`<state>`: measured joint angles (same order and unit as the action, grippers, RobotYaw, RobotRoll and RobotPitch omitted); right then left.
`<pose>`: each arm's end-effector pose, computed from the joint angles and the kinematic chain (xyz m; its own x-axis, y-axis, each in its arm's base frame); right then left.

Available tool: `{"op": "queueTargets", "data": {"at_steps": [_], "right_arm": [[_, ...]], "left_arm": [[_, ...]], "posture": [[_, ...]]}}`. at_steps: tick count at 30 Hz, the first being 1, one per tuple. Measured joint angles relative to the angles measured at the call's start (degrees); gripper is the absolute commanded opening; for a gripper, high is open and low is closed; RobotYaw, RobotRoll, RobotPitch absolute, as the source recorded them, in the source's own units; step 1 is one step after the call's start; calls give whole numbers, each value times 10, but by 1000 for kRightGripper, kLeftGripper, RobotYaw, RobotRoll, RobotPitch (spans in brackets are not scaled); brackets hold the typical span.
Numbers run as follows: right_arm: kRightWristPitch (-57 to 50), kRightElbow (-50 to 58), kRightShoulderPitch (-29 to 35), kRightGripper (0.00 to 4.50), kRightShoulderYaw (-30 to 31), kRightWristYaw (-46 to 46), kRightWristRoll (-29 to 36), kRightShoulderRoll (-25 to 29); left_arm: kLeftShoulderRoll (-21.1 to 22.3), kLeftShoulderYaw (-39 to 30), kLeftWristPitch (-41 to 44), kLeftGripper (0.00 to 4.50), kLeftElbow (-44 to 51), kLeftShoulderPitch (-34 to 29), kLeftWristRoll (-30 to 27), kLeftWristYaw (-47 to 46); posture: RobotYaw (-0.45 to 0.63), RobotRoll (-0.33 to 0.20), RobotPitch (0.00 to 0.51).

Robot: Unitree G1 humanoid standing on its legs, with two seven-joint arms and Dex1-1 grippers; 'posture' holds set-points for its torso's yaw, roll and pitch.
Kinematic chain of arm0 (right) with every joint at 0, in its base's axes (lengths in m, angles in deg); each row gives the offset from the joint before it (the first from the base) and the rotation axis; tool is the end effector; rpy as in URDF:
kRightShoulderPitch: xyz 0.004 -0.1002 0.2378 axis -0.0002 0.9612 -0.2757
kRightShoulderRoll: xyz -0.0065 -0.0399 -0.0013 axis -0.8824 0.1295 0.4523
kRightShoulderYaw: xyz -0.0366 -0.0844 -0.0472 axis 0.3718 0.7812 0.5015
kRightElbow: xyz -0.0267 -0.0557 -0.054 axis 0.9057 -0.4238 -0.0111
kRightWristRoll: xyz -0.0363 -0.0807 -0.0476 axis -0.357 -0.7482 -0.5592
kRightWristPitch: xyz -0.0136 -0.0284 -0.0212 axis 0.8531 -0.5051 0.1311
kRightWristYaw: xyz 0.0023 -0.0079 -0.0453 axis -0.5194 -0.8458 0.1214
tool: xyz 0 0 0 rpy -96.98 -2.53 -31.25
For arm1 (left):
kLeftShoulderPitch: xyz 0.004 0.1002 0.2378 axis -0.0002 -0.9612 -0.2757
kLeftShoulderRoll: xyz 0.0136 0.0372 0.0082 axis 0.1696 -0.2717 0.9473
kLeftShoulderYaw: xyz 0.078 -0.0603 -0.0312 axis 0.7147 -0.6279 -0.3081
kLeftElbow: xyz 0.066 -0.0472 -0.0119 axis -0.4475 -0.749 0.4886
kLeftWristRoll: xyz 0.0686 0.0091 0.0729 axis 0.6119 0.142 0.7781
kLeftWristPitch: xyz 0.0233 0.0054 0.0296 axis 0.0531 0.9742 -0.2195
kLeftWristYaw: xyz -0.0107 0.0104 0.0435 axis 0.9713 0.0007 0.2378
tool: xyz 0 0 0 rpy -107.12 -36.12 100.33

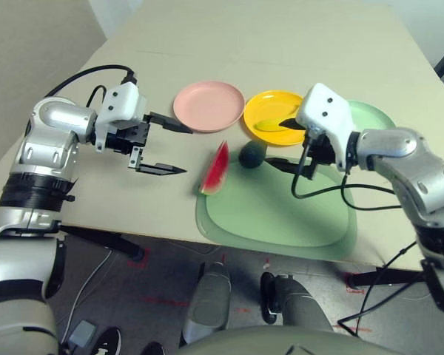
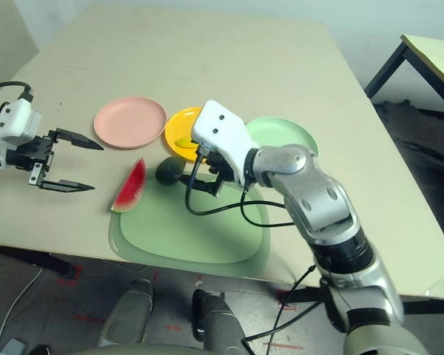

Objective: Place the fruits into color-matched plates.

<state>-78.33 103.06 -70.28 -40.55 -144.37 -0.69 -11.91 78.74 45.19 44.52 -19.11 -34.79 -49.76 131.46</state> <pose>0.2656 -0.1586 0.2403 0.3849 0.8078 -0.4466 -0.8265 0.0862 -0.5563 0.3016 0.2822 0.2452 0.1840 -0.8514 -0.4912 0.9001 -0.0548 0.4321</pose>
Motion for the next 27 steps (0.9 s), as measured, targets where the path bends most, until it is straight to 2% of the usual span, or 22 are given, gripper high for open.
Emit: {"op": "queueTargets", "data": {"at_steps": [6, 11, 14, 18, 27], "right_arm": [[211, -106, -27, 4451, 52, -117, -43, 6], [339, -260, -97, 4451, 68, -189, -59, -48], [391, -379, -145, 4451, 74, -201, -78, -98], [441, -495, -187, 4451, 74, -206, -99, -135], [527, -642, -224, 4451, 75, -218, -140, -178]], "left_arm": [[1, 3, -1, 4500, -1, 1, 0, 0], [19, 2, -3, 4500, 1, -8, 0, 0], [31, 1, -6, 4500, 7, -24, 2, 0], [46, -8, -4, 4500, 20, -48, 1, 0], [54, -28, 5, 4500, 42, -64, 8, 0]], "posture": [[271, 0, 174], [301, 0, 178], [323, 0, 182], [337, 0, 184], [367, 0, 186]]}}
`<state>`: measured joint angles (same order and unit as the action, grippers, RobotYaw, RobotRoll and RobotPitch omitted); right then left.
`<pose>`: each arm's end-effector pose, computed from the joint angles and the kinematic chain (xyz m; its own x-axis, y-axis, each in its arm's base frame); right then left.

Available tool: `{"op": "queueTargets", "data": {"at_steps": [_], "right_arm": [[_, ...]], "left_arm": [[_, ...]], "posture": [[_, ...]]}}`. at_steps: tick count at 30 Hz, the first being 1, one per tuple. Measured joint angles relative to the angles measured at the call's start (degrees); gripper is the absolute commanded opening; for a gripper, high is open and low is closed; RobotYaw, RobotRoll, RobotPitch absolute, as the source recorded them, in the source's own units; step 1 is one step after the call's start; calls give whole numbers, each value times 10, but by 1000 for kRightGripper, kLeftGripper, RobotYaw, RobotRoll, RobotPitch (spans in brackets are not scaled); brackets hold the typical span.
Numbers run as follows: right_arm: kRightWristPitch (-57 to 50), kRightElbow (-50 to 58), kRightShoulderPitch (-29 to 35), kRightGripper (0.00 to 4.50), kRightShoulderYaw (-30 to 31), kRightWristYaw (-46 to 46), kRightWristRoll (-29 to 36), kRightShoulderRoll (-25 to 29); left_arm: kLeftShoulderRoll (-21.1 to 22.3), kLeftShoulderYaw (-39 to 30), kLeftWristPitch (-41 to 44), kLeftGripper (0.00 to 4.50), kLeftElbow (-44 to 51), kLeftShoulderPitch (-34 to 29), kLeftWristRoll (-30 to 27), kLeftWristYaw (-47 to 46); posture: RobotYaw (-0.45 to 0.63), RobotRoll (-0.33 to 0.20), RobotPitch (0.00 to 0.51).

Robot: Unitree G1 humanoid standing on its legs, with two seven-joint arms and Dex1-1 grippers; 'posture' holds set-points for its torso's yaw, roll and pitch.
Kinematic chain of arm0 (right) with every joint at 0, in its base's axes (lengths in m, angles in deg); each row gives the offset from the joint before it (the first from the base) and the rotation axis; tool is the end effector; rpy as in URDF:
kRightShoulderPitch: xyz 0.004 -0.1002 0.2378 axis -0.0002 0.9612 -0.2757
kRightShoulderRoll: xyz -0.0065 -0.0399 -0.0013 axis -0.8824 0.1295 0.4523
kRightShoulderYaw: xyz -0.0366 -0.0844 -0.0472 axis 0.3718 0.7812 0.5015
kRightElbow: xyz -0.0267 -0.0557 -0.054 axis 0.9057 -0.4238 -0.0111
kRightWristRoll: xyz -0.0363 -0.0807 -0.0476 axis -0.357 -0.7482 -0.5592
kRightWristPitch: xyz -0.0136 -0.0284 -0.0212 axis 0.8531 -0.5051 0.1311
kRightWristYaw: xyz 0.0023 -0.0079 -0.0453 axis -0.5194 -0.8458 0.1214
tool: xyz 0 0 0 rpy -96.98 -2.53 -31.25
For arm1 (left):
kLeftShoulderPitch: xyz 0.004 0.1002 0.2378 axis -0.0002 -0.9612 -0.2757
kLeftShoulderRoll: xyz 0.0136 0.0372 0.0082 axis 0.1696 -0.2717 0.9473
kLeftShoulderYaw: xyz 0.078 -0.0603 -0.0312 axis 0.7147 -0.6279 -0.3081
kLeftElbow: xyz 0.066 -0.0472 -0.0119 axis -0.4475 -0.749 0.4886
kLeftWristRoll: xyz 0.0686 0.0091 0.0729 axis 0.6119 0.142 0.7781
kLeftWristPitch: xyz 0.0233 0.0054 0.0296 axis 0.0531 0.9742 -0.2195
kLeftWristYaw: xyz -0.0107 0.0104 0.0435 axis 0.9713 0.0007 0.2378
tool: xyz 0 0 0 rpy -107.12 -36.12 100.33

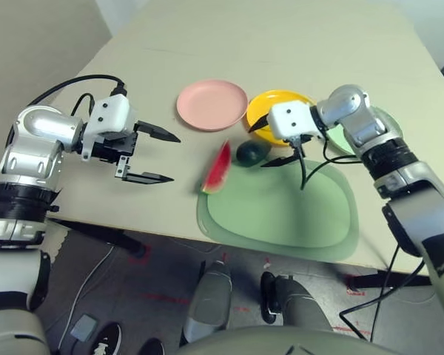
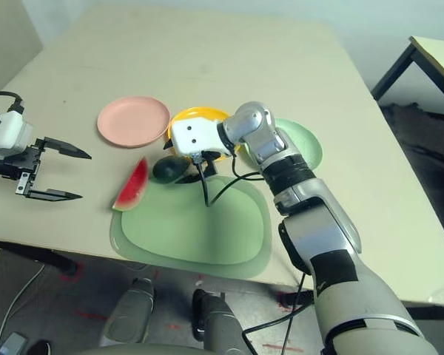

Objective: Place the fruits into color-matched plates.

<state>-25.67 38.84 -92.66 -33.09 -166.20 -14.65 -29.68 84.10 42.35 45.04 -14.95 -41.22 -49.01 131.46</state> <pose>0.3572 -0.1314 0.2212 0.0666 0.7419 -0.6671 -0.7669 -0.3897 -0.5099 0.2822 0.3027 0.2436 0.2298 -0.7979 -0.5573 0.9103 -0.0264 0.4131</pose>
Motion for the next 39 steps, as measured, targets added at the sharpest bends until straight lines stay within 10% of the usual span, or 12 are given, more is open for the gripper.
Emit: {"op": "queueTargets", "data": {"at_steps": [22, 28, 39], "right_arm": [[18, -83, -17, 4451, -2, 25, -48, -29], [-2, -82, -17, 3036, -3, 20, -48, -30], [-28, -42, 5, 2978, -15, 0, -43, -17]], "left_arm": [[0, -7, 5, 4500, 11, -7, 3, 0], [0, -7, 6, 4500, 15, -8, 3, 0], [-2, -7, 5, 4500, 15, -9, 4, 0]], "posture": [[369, 0, 200], [367, 0, 203], [357, 0, 207]]}}
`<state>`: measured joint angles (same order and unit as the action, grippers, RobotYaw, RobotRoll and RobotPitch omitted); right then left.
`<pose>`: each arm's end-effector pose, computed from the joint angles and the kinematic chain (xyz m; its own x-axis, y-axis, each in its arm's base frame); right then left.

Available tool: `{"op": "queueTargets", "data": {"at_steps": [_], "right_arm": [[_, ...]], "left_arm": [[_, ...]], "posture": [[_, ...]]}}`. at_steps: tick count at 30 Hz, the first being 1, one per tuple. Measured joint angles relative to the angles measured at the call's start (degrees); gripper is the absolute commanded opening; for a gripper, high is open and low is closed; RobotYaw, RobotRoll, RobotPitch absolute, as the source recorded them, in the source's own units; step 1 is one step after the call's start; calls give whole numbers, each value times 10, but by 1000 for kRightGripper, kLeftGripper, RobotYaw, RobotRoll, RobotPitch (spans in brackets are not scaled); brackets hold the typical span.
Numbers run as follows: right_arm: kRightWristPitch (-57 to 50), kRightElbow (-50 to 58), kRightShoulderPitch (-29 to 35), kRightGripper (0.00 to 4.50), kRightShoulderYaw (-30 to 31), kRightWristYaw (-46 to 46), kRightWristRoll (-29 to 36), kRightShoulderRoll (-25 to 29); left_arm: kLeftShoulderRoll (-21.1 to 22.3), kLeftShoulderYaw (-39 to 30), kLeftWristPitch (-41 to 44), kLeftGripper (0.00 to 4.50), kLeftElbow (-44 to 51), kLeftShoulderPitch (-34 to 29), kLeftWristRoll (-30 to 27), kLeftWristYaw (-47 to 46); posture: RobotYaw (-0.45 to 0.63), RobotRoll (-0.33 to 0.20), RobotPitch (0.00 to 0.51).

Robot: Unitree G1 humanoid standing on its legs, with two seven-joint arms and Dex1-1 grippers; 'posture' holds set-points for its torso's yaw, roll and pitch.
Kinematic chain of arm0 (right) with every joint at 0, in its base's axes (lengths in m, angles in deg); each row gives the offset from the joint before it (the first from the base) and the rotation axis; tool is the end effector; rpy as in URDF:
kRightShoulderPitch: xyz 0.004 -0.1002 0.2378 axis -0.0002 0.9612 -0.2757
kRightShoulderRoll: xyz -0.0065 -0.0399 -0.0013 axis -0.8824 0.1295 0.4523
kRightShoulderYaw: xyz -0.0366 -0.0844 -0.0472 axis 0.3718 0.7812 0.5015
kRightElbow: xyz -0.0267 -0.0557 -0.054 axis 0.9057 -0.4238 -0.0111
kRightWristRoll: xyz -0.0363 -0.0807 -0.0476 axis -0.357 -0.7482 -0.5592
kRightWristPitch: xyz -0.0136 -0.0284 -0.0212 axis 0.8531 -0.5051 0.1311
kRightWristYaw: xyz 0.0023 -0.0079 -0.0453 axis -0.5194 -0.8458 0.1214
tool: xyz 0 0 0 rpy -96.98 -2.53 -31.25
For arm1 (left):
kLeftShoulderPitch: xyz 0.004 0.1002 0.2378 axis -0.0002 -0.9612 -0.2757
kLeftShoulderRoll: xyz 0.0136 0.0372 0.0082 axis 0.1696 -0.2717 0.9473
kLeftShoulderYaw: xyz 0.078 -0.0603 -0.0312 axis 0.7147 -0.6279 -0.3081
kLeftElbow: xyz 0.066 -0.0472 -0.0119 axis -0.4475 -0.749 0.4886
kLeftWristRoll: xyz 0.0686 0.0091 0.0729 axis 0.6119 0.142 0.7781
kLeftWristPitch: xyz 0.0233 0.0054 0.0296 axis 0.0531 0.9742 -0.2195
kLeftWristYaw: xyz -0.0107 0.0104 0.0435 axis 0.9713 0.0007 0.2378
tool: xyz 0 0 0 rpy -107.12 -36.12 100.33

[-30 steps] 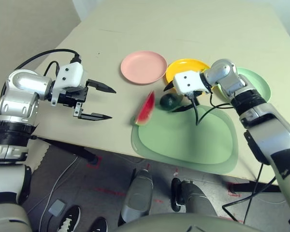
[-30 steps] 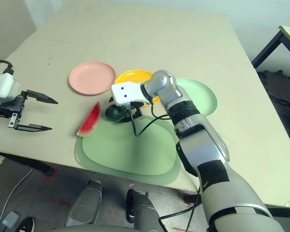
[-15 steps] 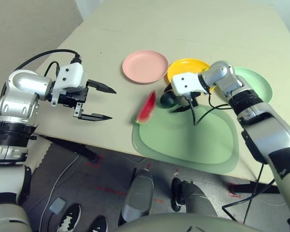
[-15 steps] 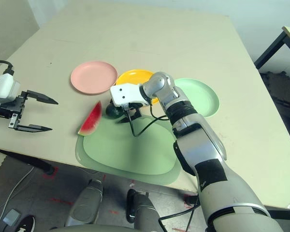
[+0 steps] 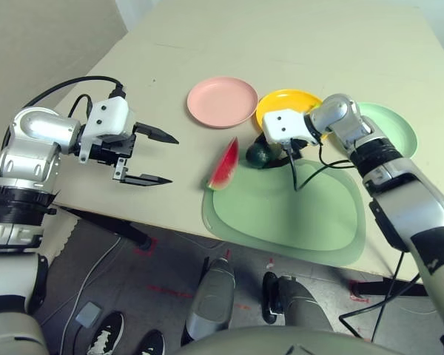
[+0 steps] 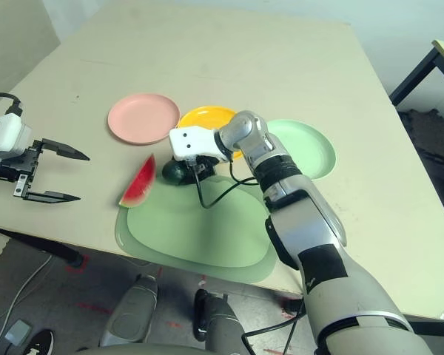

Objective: Place the fruits into color-matched plates.

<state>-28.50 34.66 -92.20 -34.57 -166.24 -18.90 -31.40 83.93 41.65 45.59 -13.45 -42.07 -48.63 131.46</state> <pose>0.3620 -0.1343 0.2065 0.0708 0.7057 -0.7049 -0.8340 -0.3458 -0.4300 0.2805 0.3009 0.2432 0.2267 -0.7967 -0.5602 0.9094 -0.0327 0.4146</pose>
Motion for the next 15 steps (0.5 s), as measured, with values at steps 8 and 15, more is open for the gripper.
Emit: {"op": "queueTargets", "data": {"at_steps": [8, 15], "right_arm": [[-106, 56, -36, 2978, -52, -3, 18, 104], [-104, -61, -86, 2978, -90, 134, -49, 243]], "left_arm": [[-4, -9, 2, 4500, 6, -11, -2, -4], [-6, -22, 3, 4500, 10, -20, 0, -10]], "posture": [[374, 0, 206], [354, 0, 196]]}}
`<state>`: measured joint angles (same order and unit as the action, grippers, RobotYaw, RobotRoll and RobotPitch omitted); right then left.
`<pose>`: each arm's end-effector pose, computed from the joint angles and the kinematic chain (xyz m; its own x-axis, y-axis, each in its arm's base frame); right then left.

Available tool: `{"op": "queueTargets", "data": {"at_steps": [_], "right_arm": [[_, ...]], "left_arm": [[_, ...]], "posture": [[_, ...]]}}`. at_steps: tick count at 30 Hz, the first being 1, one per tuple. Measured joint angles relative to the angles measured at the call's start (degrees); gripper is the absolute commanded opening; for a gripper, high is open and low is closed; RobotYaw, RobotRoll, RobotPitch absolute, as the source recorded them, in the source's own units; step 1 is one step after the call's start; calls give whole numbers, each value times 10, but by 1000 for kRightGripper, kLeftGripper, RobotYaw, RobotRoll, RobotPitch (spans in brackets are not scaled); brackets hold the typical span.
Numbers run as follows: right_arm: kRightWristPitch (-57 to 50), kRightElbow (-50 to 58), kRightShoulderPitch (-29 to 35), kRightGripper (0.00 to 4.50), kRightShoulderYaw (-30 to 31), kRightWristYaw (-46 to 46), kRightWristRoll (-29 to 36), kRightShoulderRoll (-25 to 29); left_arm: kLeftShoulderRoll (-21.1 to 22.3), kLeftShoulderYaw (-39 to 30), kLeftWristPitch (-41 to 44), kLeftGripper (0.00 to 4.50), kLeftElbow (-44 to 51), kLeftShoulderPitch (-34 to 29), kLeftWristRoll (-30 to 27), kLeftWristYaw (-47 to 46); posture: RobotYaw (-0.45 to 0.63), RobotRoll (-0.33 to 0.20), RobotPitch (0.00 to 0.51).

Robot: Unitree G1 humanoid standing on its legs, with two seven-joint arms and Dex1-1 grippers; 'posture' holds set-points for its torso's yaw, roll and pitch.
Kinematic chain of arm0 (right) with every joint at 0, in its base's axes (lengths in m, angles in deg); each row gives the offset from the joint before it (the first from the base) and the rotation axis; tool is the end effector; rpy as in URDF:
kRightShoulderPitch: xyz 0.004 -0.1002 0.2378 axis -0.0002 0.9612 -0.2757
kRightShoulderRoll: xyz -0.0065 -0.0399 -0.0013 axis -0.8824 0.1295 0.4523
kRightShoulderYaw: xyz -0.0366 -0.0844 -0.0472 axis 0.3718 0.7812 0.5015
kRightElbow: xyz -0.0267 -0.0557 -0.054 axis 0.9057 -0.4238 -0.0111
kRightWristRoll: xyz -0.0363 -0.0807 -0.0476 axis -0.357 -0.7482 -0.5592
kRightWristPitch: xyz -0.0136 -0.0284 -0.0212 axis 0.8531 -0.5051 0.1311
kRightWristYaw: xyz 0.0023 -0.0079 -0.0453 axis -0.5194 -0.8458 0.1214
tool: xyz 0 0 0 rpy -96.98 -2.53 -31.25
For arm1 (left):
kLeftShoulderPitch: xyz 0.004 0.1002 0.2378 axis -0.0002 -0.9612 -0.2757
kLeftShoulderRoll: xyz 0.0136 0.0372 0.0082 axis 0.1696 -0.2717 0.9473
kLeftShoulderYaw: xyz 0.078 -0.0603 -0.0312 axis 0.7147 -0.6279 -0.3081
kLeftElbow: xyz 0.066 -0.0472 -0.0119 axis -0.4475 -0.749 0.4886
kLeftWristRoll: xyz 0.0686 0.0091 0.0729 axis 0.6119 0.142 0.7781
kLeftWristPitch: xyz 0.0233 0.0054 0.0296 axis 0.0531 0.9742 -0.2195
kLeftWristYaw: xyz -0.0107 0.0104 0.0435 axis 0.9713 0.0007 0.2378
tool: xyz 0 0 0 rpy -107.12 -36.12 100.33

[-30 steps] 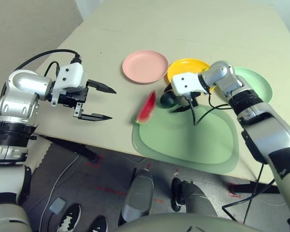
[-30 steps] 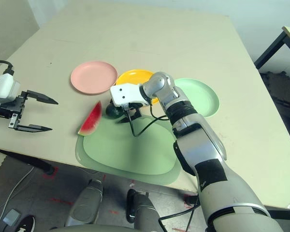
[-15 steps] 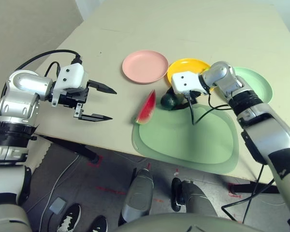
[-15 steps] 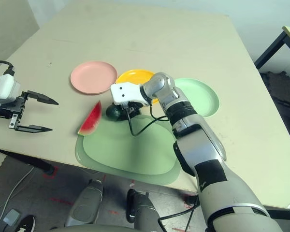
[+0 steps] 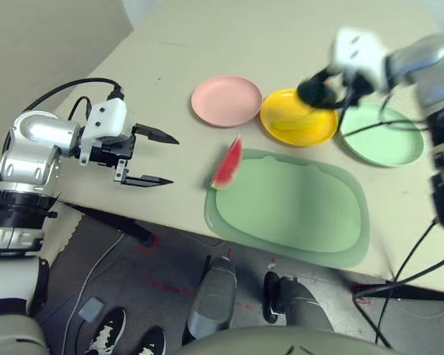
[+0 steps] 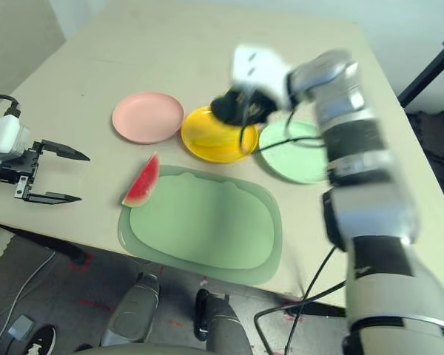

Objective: Place the fruits into color-matched plates.

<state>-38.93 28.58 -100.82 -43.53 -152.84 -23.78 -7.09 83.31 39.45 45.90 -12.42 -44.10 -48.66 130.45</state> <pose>0.3400 -0.2810 0.2986 0.7104 0.4313 -0.5562 -0.6882 0.2600 -0.6773 0.2769 0.3036 0.2390 0.2498 -0.8073 -0.5347 0.9052 -0.0015 0.4251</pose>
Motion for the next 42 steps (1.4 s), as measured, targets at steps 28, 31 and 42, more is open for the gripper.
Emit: {"op": "queueTargets", "data": {"at_steps": [28, 31, 42], "right_arm": [[-619, 595, 394, 4477, -298, -30, 313, 81], [-762, 776, 509, 4477, -363, 26, 416, -22], [-566, 952, 804, 4477, -342, 164, 444, -232]], "left_arm": [[-72, 182, -447, 4500, -264, 335, 98, 10], [-102, 250, -521, 4500, -301, 374, 92, 10], [-180, 408, -667, 4500, -418, 409, 75, 10]], "posture": [[243, 0, 182], [198, 0, 179], [101, 0, 172]]}}
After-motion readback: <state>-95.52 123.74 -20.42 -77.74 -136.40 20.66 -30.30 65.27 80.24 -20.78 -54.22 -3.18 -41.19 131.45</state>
